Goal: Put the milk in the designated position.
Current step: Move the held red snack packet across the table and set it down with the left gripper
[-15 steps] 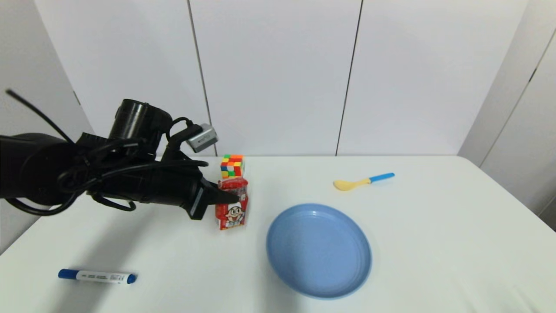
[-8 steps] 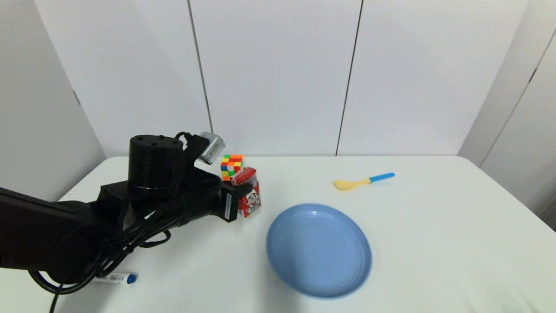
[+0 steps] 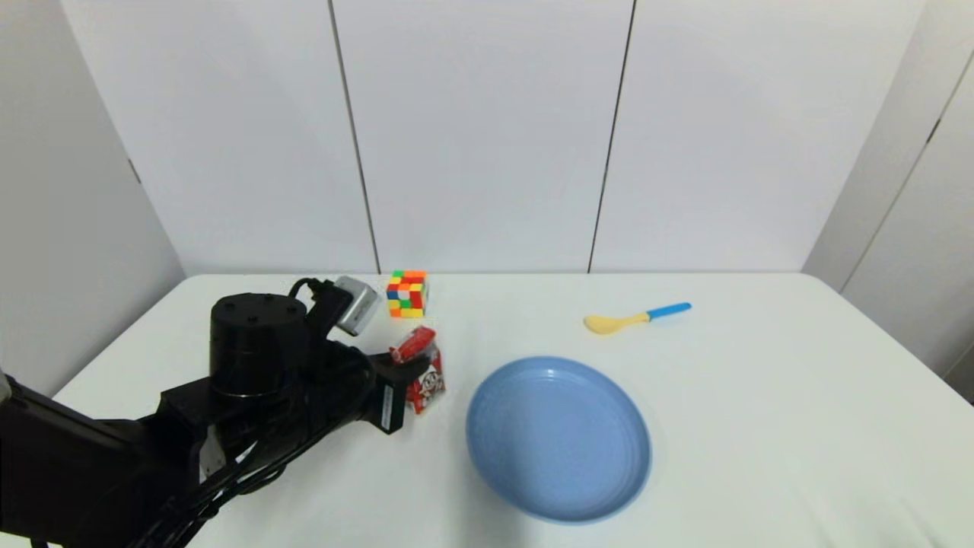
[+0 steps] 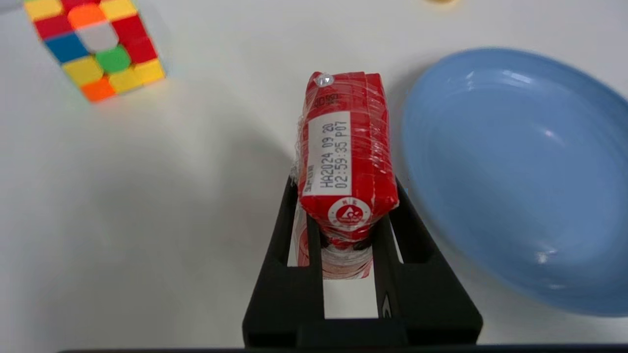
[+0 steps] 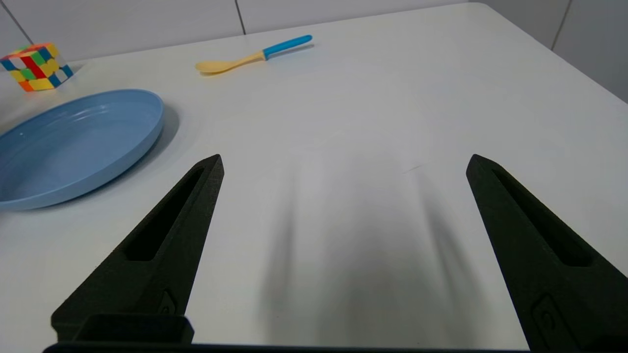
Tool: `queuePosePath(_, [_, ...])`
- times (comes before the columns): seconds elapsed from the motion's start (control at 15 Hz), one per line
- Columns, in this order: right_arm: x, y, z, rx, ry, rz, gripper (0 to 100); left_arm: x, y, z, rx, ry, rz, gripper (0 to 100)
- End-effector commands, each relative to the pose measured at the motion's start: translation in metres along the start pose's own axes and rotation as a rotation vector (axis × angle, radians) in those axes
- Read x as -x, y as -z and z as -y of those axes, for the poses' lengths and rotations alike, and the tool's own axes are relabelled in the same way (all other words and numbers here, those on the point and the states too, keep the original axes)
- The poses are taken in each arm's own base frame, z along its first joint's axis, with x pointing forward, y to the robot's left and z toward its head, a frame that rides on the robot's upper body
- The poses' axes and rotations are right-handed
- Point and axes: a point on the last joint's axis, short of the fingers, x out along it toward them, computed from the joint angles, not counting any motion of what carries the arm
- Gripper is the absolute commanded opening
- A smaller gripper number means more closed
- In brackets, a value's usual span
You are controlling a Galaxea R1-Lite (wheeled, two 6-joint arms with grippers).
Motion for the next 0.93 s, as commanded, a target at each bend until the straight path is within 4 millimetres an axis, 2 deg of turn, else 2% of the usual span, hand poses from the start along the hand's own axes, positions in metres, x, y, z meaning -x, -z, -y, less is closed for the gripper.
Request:
queuePosePath(0.07, [0.0, 0.0, 0.0, -0.001, 0.0, -0.002, 100, 0.006, 0.004, 0.0, 0.002, -0.008, 0.007, 0])
queuePosePath(0.2, [0.0, 0.0, 0.0, -0.001, 0.0, -0.002, 100, 0.006, 0.004, 0.001, 0.004, -0.005, 0.007, 0])
queuePosePath(0.6, [0.0, 0.0, 0.0, -0.001, 0.0, -0.002, 100, 0.003, 0.007, 0.02, 0.036, 0.026, -0.007, 0])
queuePosePath(0.67, [0.0, 0.0, 0.0, -0.001, 0.0, -0.002, 100, 0.003, 0.008, 0.02, 0.037, 0.021, -0.009, 100])
queuePosePath(0.93, [0.0, 0.0, 0.0, -0.001, 0.0, -0.001, 100, 0.003, 0.008, 0.02, 0.036, 0.02, -0.008, 100])
